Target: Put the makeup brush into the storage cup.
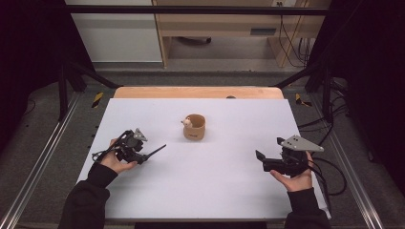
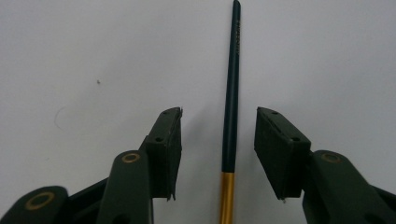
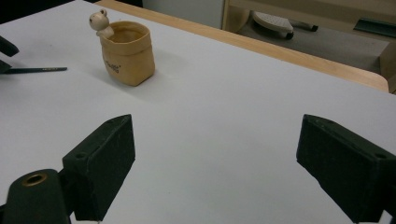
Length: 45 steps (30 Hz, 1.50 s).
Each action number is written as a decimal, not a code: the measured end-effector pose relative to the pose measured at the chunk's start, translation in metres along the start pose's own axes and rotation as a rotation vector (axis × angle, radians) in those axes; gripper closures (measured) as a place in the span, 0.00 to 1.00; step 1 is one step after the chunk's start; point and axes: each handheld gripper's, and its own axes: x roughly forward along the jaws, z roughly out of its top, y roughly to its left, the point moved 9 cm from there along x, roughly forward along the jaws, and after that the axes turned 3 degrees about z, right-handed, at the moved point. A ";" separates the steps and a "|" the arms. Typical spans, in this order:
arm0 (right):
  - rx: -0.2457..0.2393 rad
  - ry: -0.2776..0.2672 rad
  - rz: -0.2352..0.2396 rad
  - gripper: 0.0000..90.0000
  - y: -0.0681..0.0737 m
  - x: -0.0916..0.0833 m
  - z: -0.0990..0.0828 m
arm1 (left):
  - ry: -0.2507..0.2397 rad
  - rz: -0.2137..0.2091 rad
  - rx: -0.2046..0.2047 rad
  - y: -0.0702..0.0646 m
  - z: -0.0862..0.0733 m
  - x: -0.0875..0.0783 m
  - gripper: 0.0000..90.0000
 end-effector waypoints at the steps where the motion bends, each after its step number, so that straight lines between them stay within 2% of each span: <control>1: -0.002 0.000 -0.001 0.13 0.000 0.000 0.000 | 0.007 -0.002 0.004 0.000 -0.001 0.002 0.59; 11: -0.004 0.003 -0.001 0.13 0.000 0.000 0.000 | 0.041 -0.038 0.033 -0.004 -0.003 0.007 0.76; 17: -0.004 0.002 -0.001 0.13 -0.001 0.000 0.000 | 0.107 -0.049 0.077 -0.003 -0.003 0.006 0.79; 21: -0.003 -0.001 0.000 0.13 -0.001 -0.001 0.000 | 0.131 -0.065 0.086 -0.004 -0.002 0.007 0.84; 25: -0.003 0.002 0.001 0.13 -0.001 -0.001 0.000 | 0.135 -0.086 0.083 -0.006 -0.002 0.007 0.90; 33: -0.003 0.004 0.005 0.13 0.000 0.000 0.000 | 0.138 -0.075 0.086 -0.006 -0.001 0.007 0.91; 39: -0.010 0.005 0.008 0.12 0.001 0.000 0.000 | 0.133 -0.069 0.113 -0.010 0.001 0.001 0.91; 45: -0.038 0.012 0.011 0.12 0.003 0.000 0.001 | 0.111 -0.060 0.159 -0.018 0.012 -0.013 0.91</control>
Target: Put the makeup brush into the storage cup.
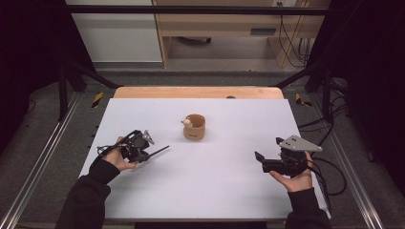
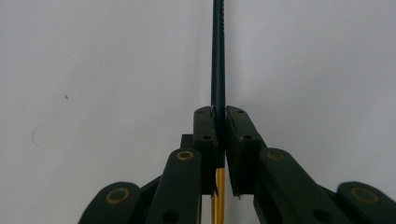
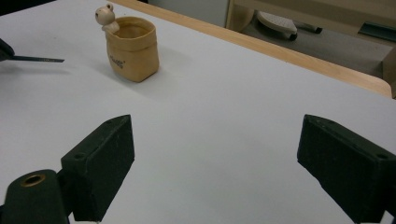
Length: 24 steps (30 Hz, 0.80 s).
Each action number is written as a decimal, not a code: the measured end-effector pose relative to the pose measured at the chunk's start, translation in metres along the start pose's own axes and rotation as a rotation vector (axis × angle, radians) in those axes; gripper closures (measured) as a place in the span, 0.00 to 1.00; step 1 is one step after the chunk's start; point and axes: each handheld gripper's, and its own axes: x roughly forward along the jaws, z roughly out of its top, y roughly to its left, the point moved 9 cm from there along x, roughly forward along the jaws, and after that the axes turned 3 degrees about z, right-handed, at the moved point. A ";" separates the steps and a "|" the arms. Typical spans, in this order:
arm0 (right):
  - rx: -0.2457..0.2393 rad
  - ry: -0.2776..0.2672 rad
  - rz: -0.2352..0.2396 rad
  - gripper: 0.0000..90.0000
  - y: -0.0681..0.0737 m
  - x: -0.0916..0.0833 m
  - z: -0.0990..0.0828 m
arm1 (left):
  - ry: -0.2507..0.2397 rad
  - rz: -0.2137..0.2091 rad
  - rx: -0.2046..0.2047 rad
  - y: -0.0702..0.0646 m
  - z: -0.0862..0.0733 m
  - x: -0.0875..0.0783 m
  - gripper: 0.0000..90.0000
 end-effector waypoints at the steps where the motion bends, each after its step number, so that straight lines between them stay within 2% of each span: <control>1: -0.003 0.000 0.000 0.12 0.001 0.000 0.000 | -0.005 0.005 0.012 -0.002 0.003 -0.004 0.91; 12: -0.061 0.002 0.015 0.13 0.010 -0.001 0.007 | -0.080 0.020 0.100 -0.025 0.030 -0.033 0.92; 16: -0.102 0.013 0.024 0.14 0.016 0.001 0.009 | -0.108 0.019 0.132 -0.037 0.040 -0.045 0.92; 24: -0.178 0.037 0.055 0.18 0.031 0.008 0.013 | -0.127 0.002 0.193 -0.059 0.060 -0.064 0.92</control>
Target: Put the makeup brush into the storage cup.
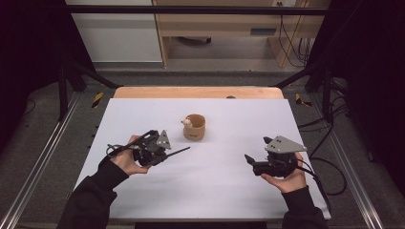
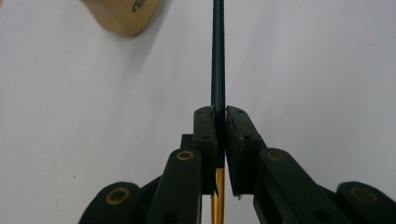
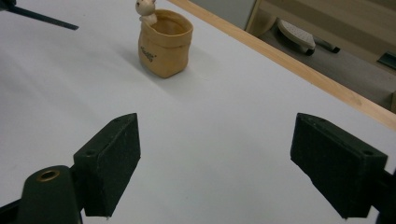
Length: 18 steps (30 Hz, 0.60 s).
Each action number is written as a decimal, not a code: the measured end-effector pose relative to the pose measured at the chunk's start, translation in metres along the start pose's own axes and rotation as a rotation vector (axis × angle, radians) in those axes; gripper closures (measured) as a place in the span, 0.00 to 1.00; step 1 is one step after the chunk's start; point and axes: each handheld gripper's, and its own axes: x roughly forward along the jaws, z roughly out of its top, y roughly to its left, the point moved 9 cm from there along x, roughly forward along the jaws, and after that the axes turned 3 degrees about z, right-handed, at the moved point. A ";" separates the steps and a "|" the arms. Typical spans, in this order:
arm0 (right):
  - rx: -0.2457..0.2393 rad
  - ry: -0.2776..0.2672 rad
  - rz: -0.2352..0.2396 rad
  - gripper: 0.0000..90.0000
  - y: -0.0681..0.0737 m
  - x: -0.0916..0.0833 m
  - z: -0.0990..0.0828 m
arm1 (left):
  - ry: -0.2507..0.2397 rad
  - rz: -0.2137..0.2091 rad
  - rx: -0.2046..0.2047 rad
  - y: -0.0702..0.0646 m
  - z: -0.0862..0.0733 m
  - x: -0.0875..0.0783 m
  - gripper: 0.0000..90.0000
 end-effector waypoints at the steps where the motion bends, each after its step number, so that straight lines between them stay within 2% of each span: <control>1: -0.013 0.004 0.003 0.18 0.002 0.001 0.001 | -0.005 -0.008 0.002 -0.002 0.004 -0.002 0.92; 6: -0.079 0.014 0.023 0.21 0.013 0.007 0.008 | -0.010 -0.006 0.024 -0.007 0.019 -0.008 0.92; 10: -0.120 0.015 0.042 0.23 0.022 0.014 0.013 | -0.009 -0.021 0.043 -0.012 0.030 -0.010 0.92; 18: -0.202 0.040 0.080 0.27 0.038 0.024 0.024 | 0.002 -0.042 0.080 -0.022 0.054 -0.007 0.92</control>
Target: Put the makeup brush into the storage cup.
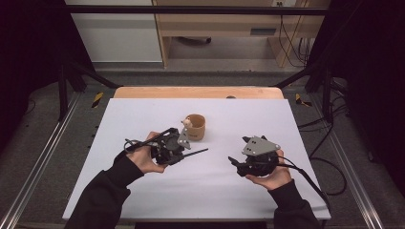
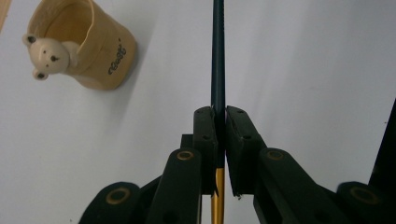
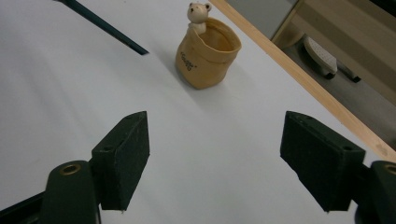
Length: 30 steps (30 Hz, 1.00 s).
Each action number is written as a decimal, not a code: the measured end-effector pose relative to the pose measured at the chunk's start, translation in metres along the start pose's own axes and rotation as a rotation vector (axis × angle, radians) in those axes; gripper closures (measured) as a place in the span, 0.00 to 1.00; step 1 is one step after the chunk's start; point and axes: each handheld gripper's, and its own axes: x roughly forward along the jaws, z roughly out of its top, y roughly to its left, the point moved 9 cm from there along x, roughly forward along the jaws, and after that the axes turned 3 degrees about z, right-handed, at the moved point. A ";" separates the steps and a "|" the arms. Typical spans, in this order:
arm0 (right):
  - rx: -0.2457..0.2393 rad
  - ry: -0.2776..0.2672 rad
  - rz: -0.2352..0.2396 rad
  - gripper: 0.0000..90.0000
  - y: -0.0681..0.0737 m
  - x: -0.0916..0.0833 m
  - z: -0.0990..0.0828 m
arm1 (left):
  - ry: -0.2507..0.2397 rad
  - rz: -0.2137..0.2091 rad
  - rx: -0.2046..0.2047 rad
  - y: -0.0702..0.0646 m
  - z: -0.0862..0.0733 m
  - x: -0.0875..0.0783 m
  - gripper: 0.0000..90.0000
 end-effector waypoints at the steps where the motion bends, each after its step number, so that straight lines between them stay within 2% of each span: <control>1: -0.015 0.004 0.006 0.28 0.002 0.001 0.002 | 0.000 -0.003 0.002 -0.001 0.002 0.001 0.92; 7: -0.078 0.015 0.038 0.32 0.013 0.005 0.007 | 0.003 -0.028 0.004 -0.001 0.017 0.004 0.92; 13: -0.140 0.040 0.046 0.35 0.020 0.012 0.006 | 0.018 -0.044 -0.001 0.000 0.028 0.006 0.92; 15: -0.163 0.047 0.048 0.36 0.022 0.014 0.007 | 0.032 -0.043 0.014 0.001 0.031 0.007 0.92; 16: -0.178 0.047 0.050 0.37 0.023 0.014 0.008 | 0.029 -0.048 0.001 0.000 0.032 0.007 0.92; 24: -0.232 0.067 0.063 0.46 0.024 0.019 0.010 | 0.057 -0.068 -0.006 0.000 0.038 0.012 0.92; 28: -0.270 0.081 0.072 0.49 0.028 0.024 0.011 | 0.084 -0.078 0.000 -0.001 0.037 0.017 0.92; 30: -0.292 0.081 0.075 0.50 0.030 0.026 0.012 | 0.081 -0.083 -0.005 -0.001 0.039 0.019 0.92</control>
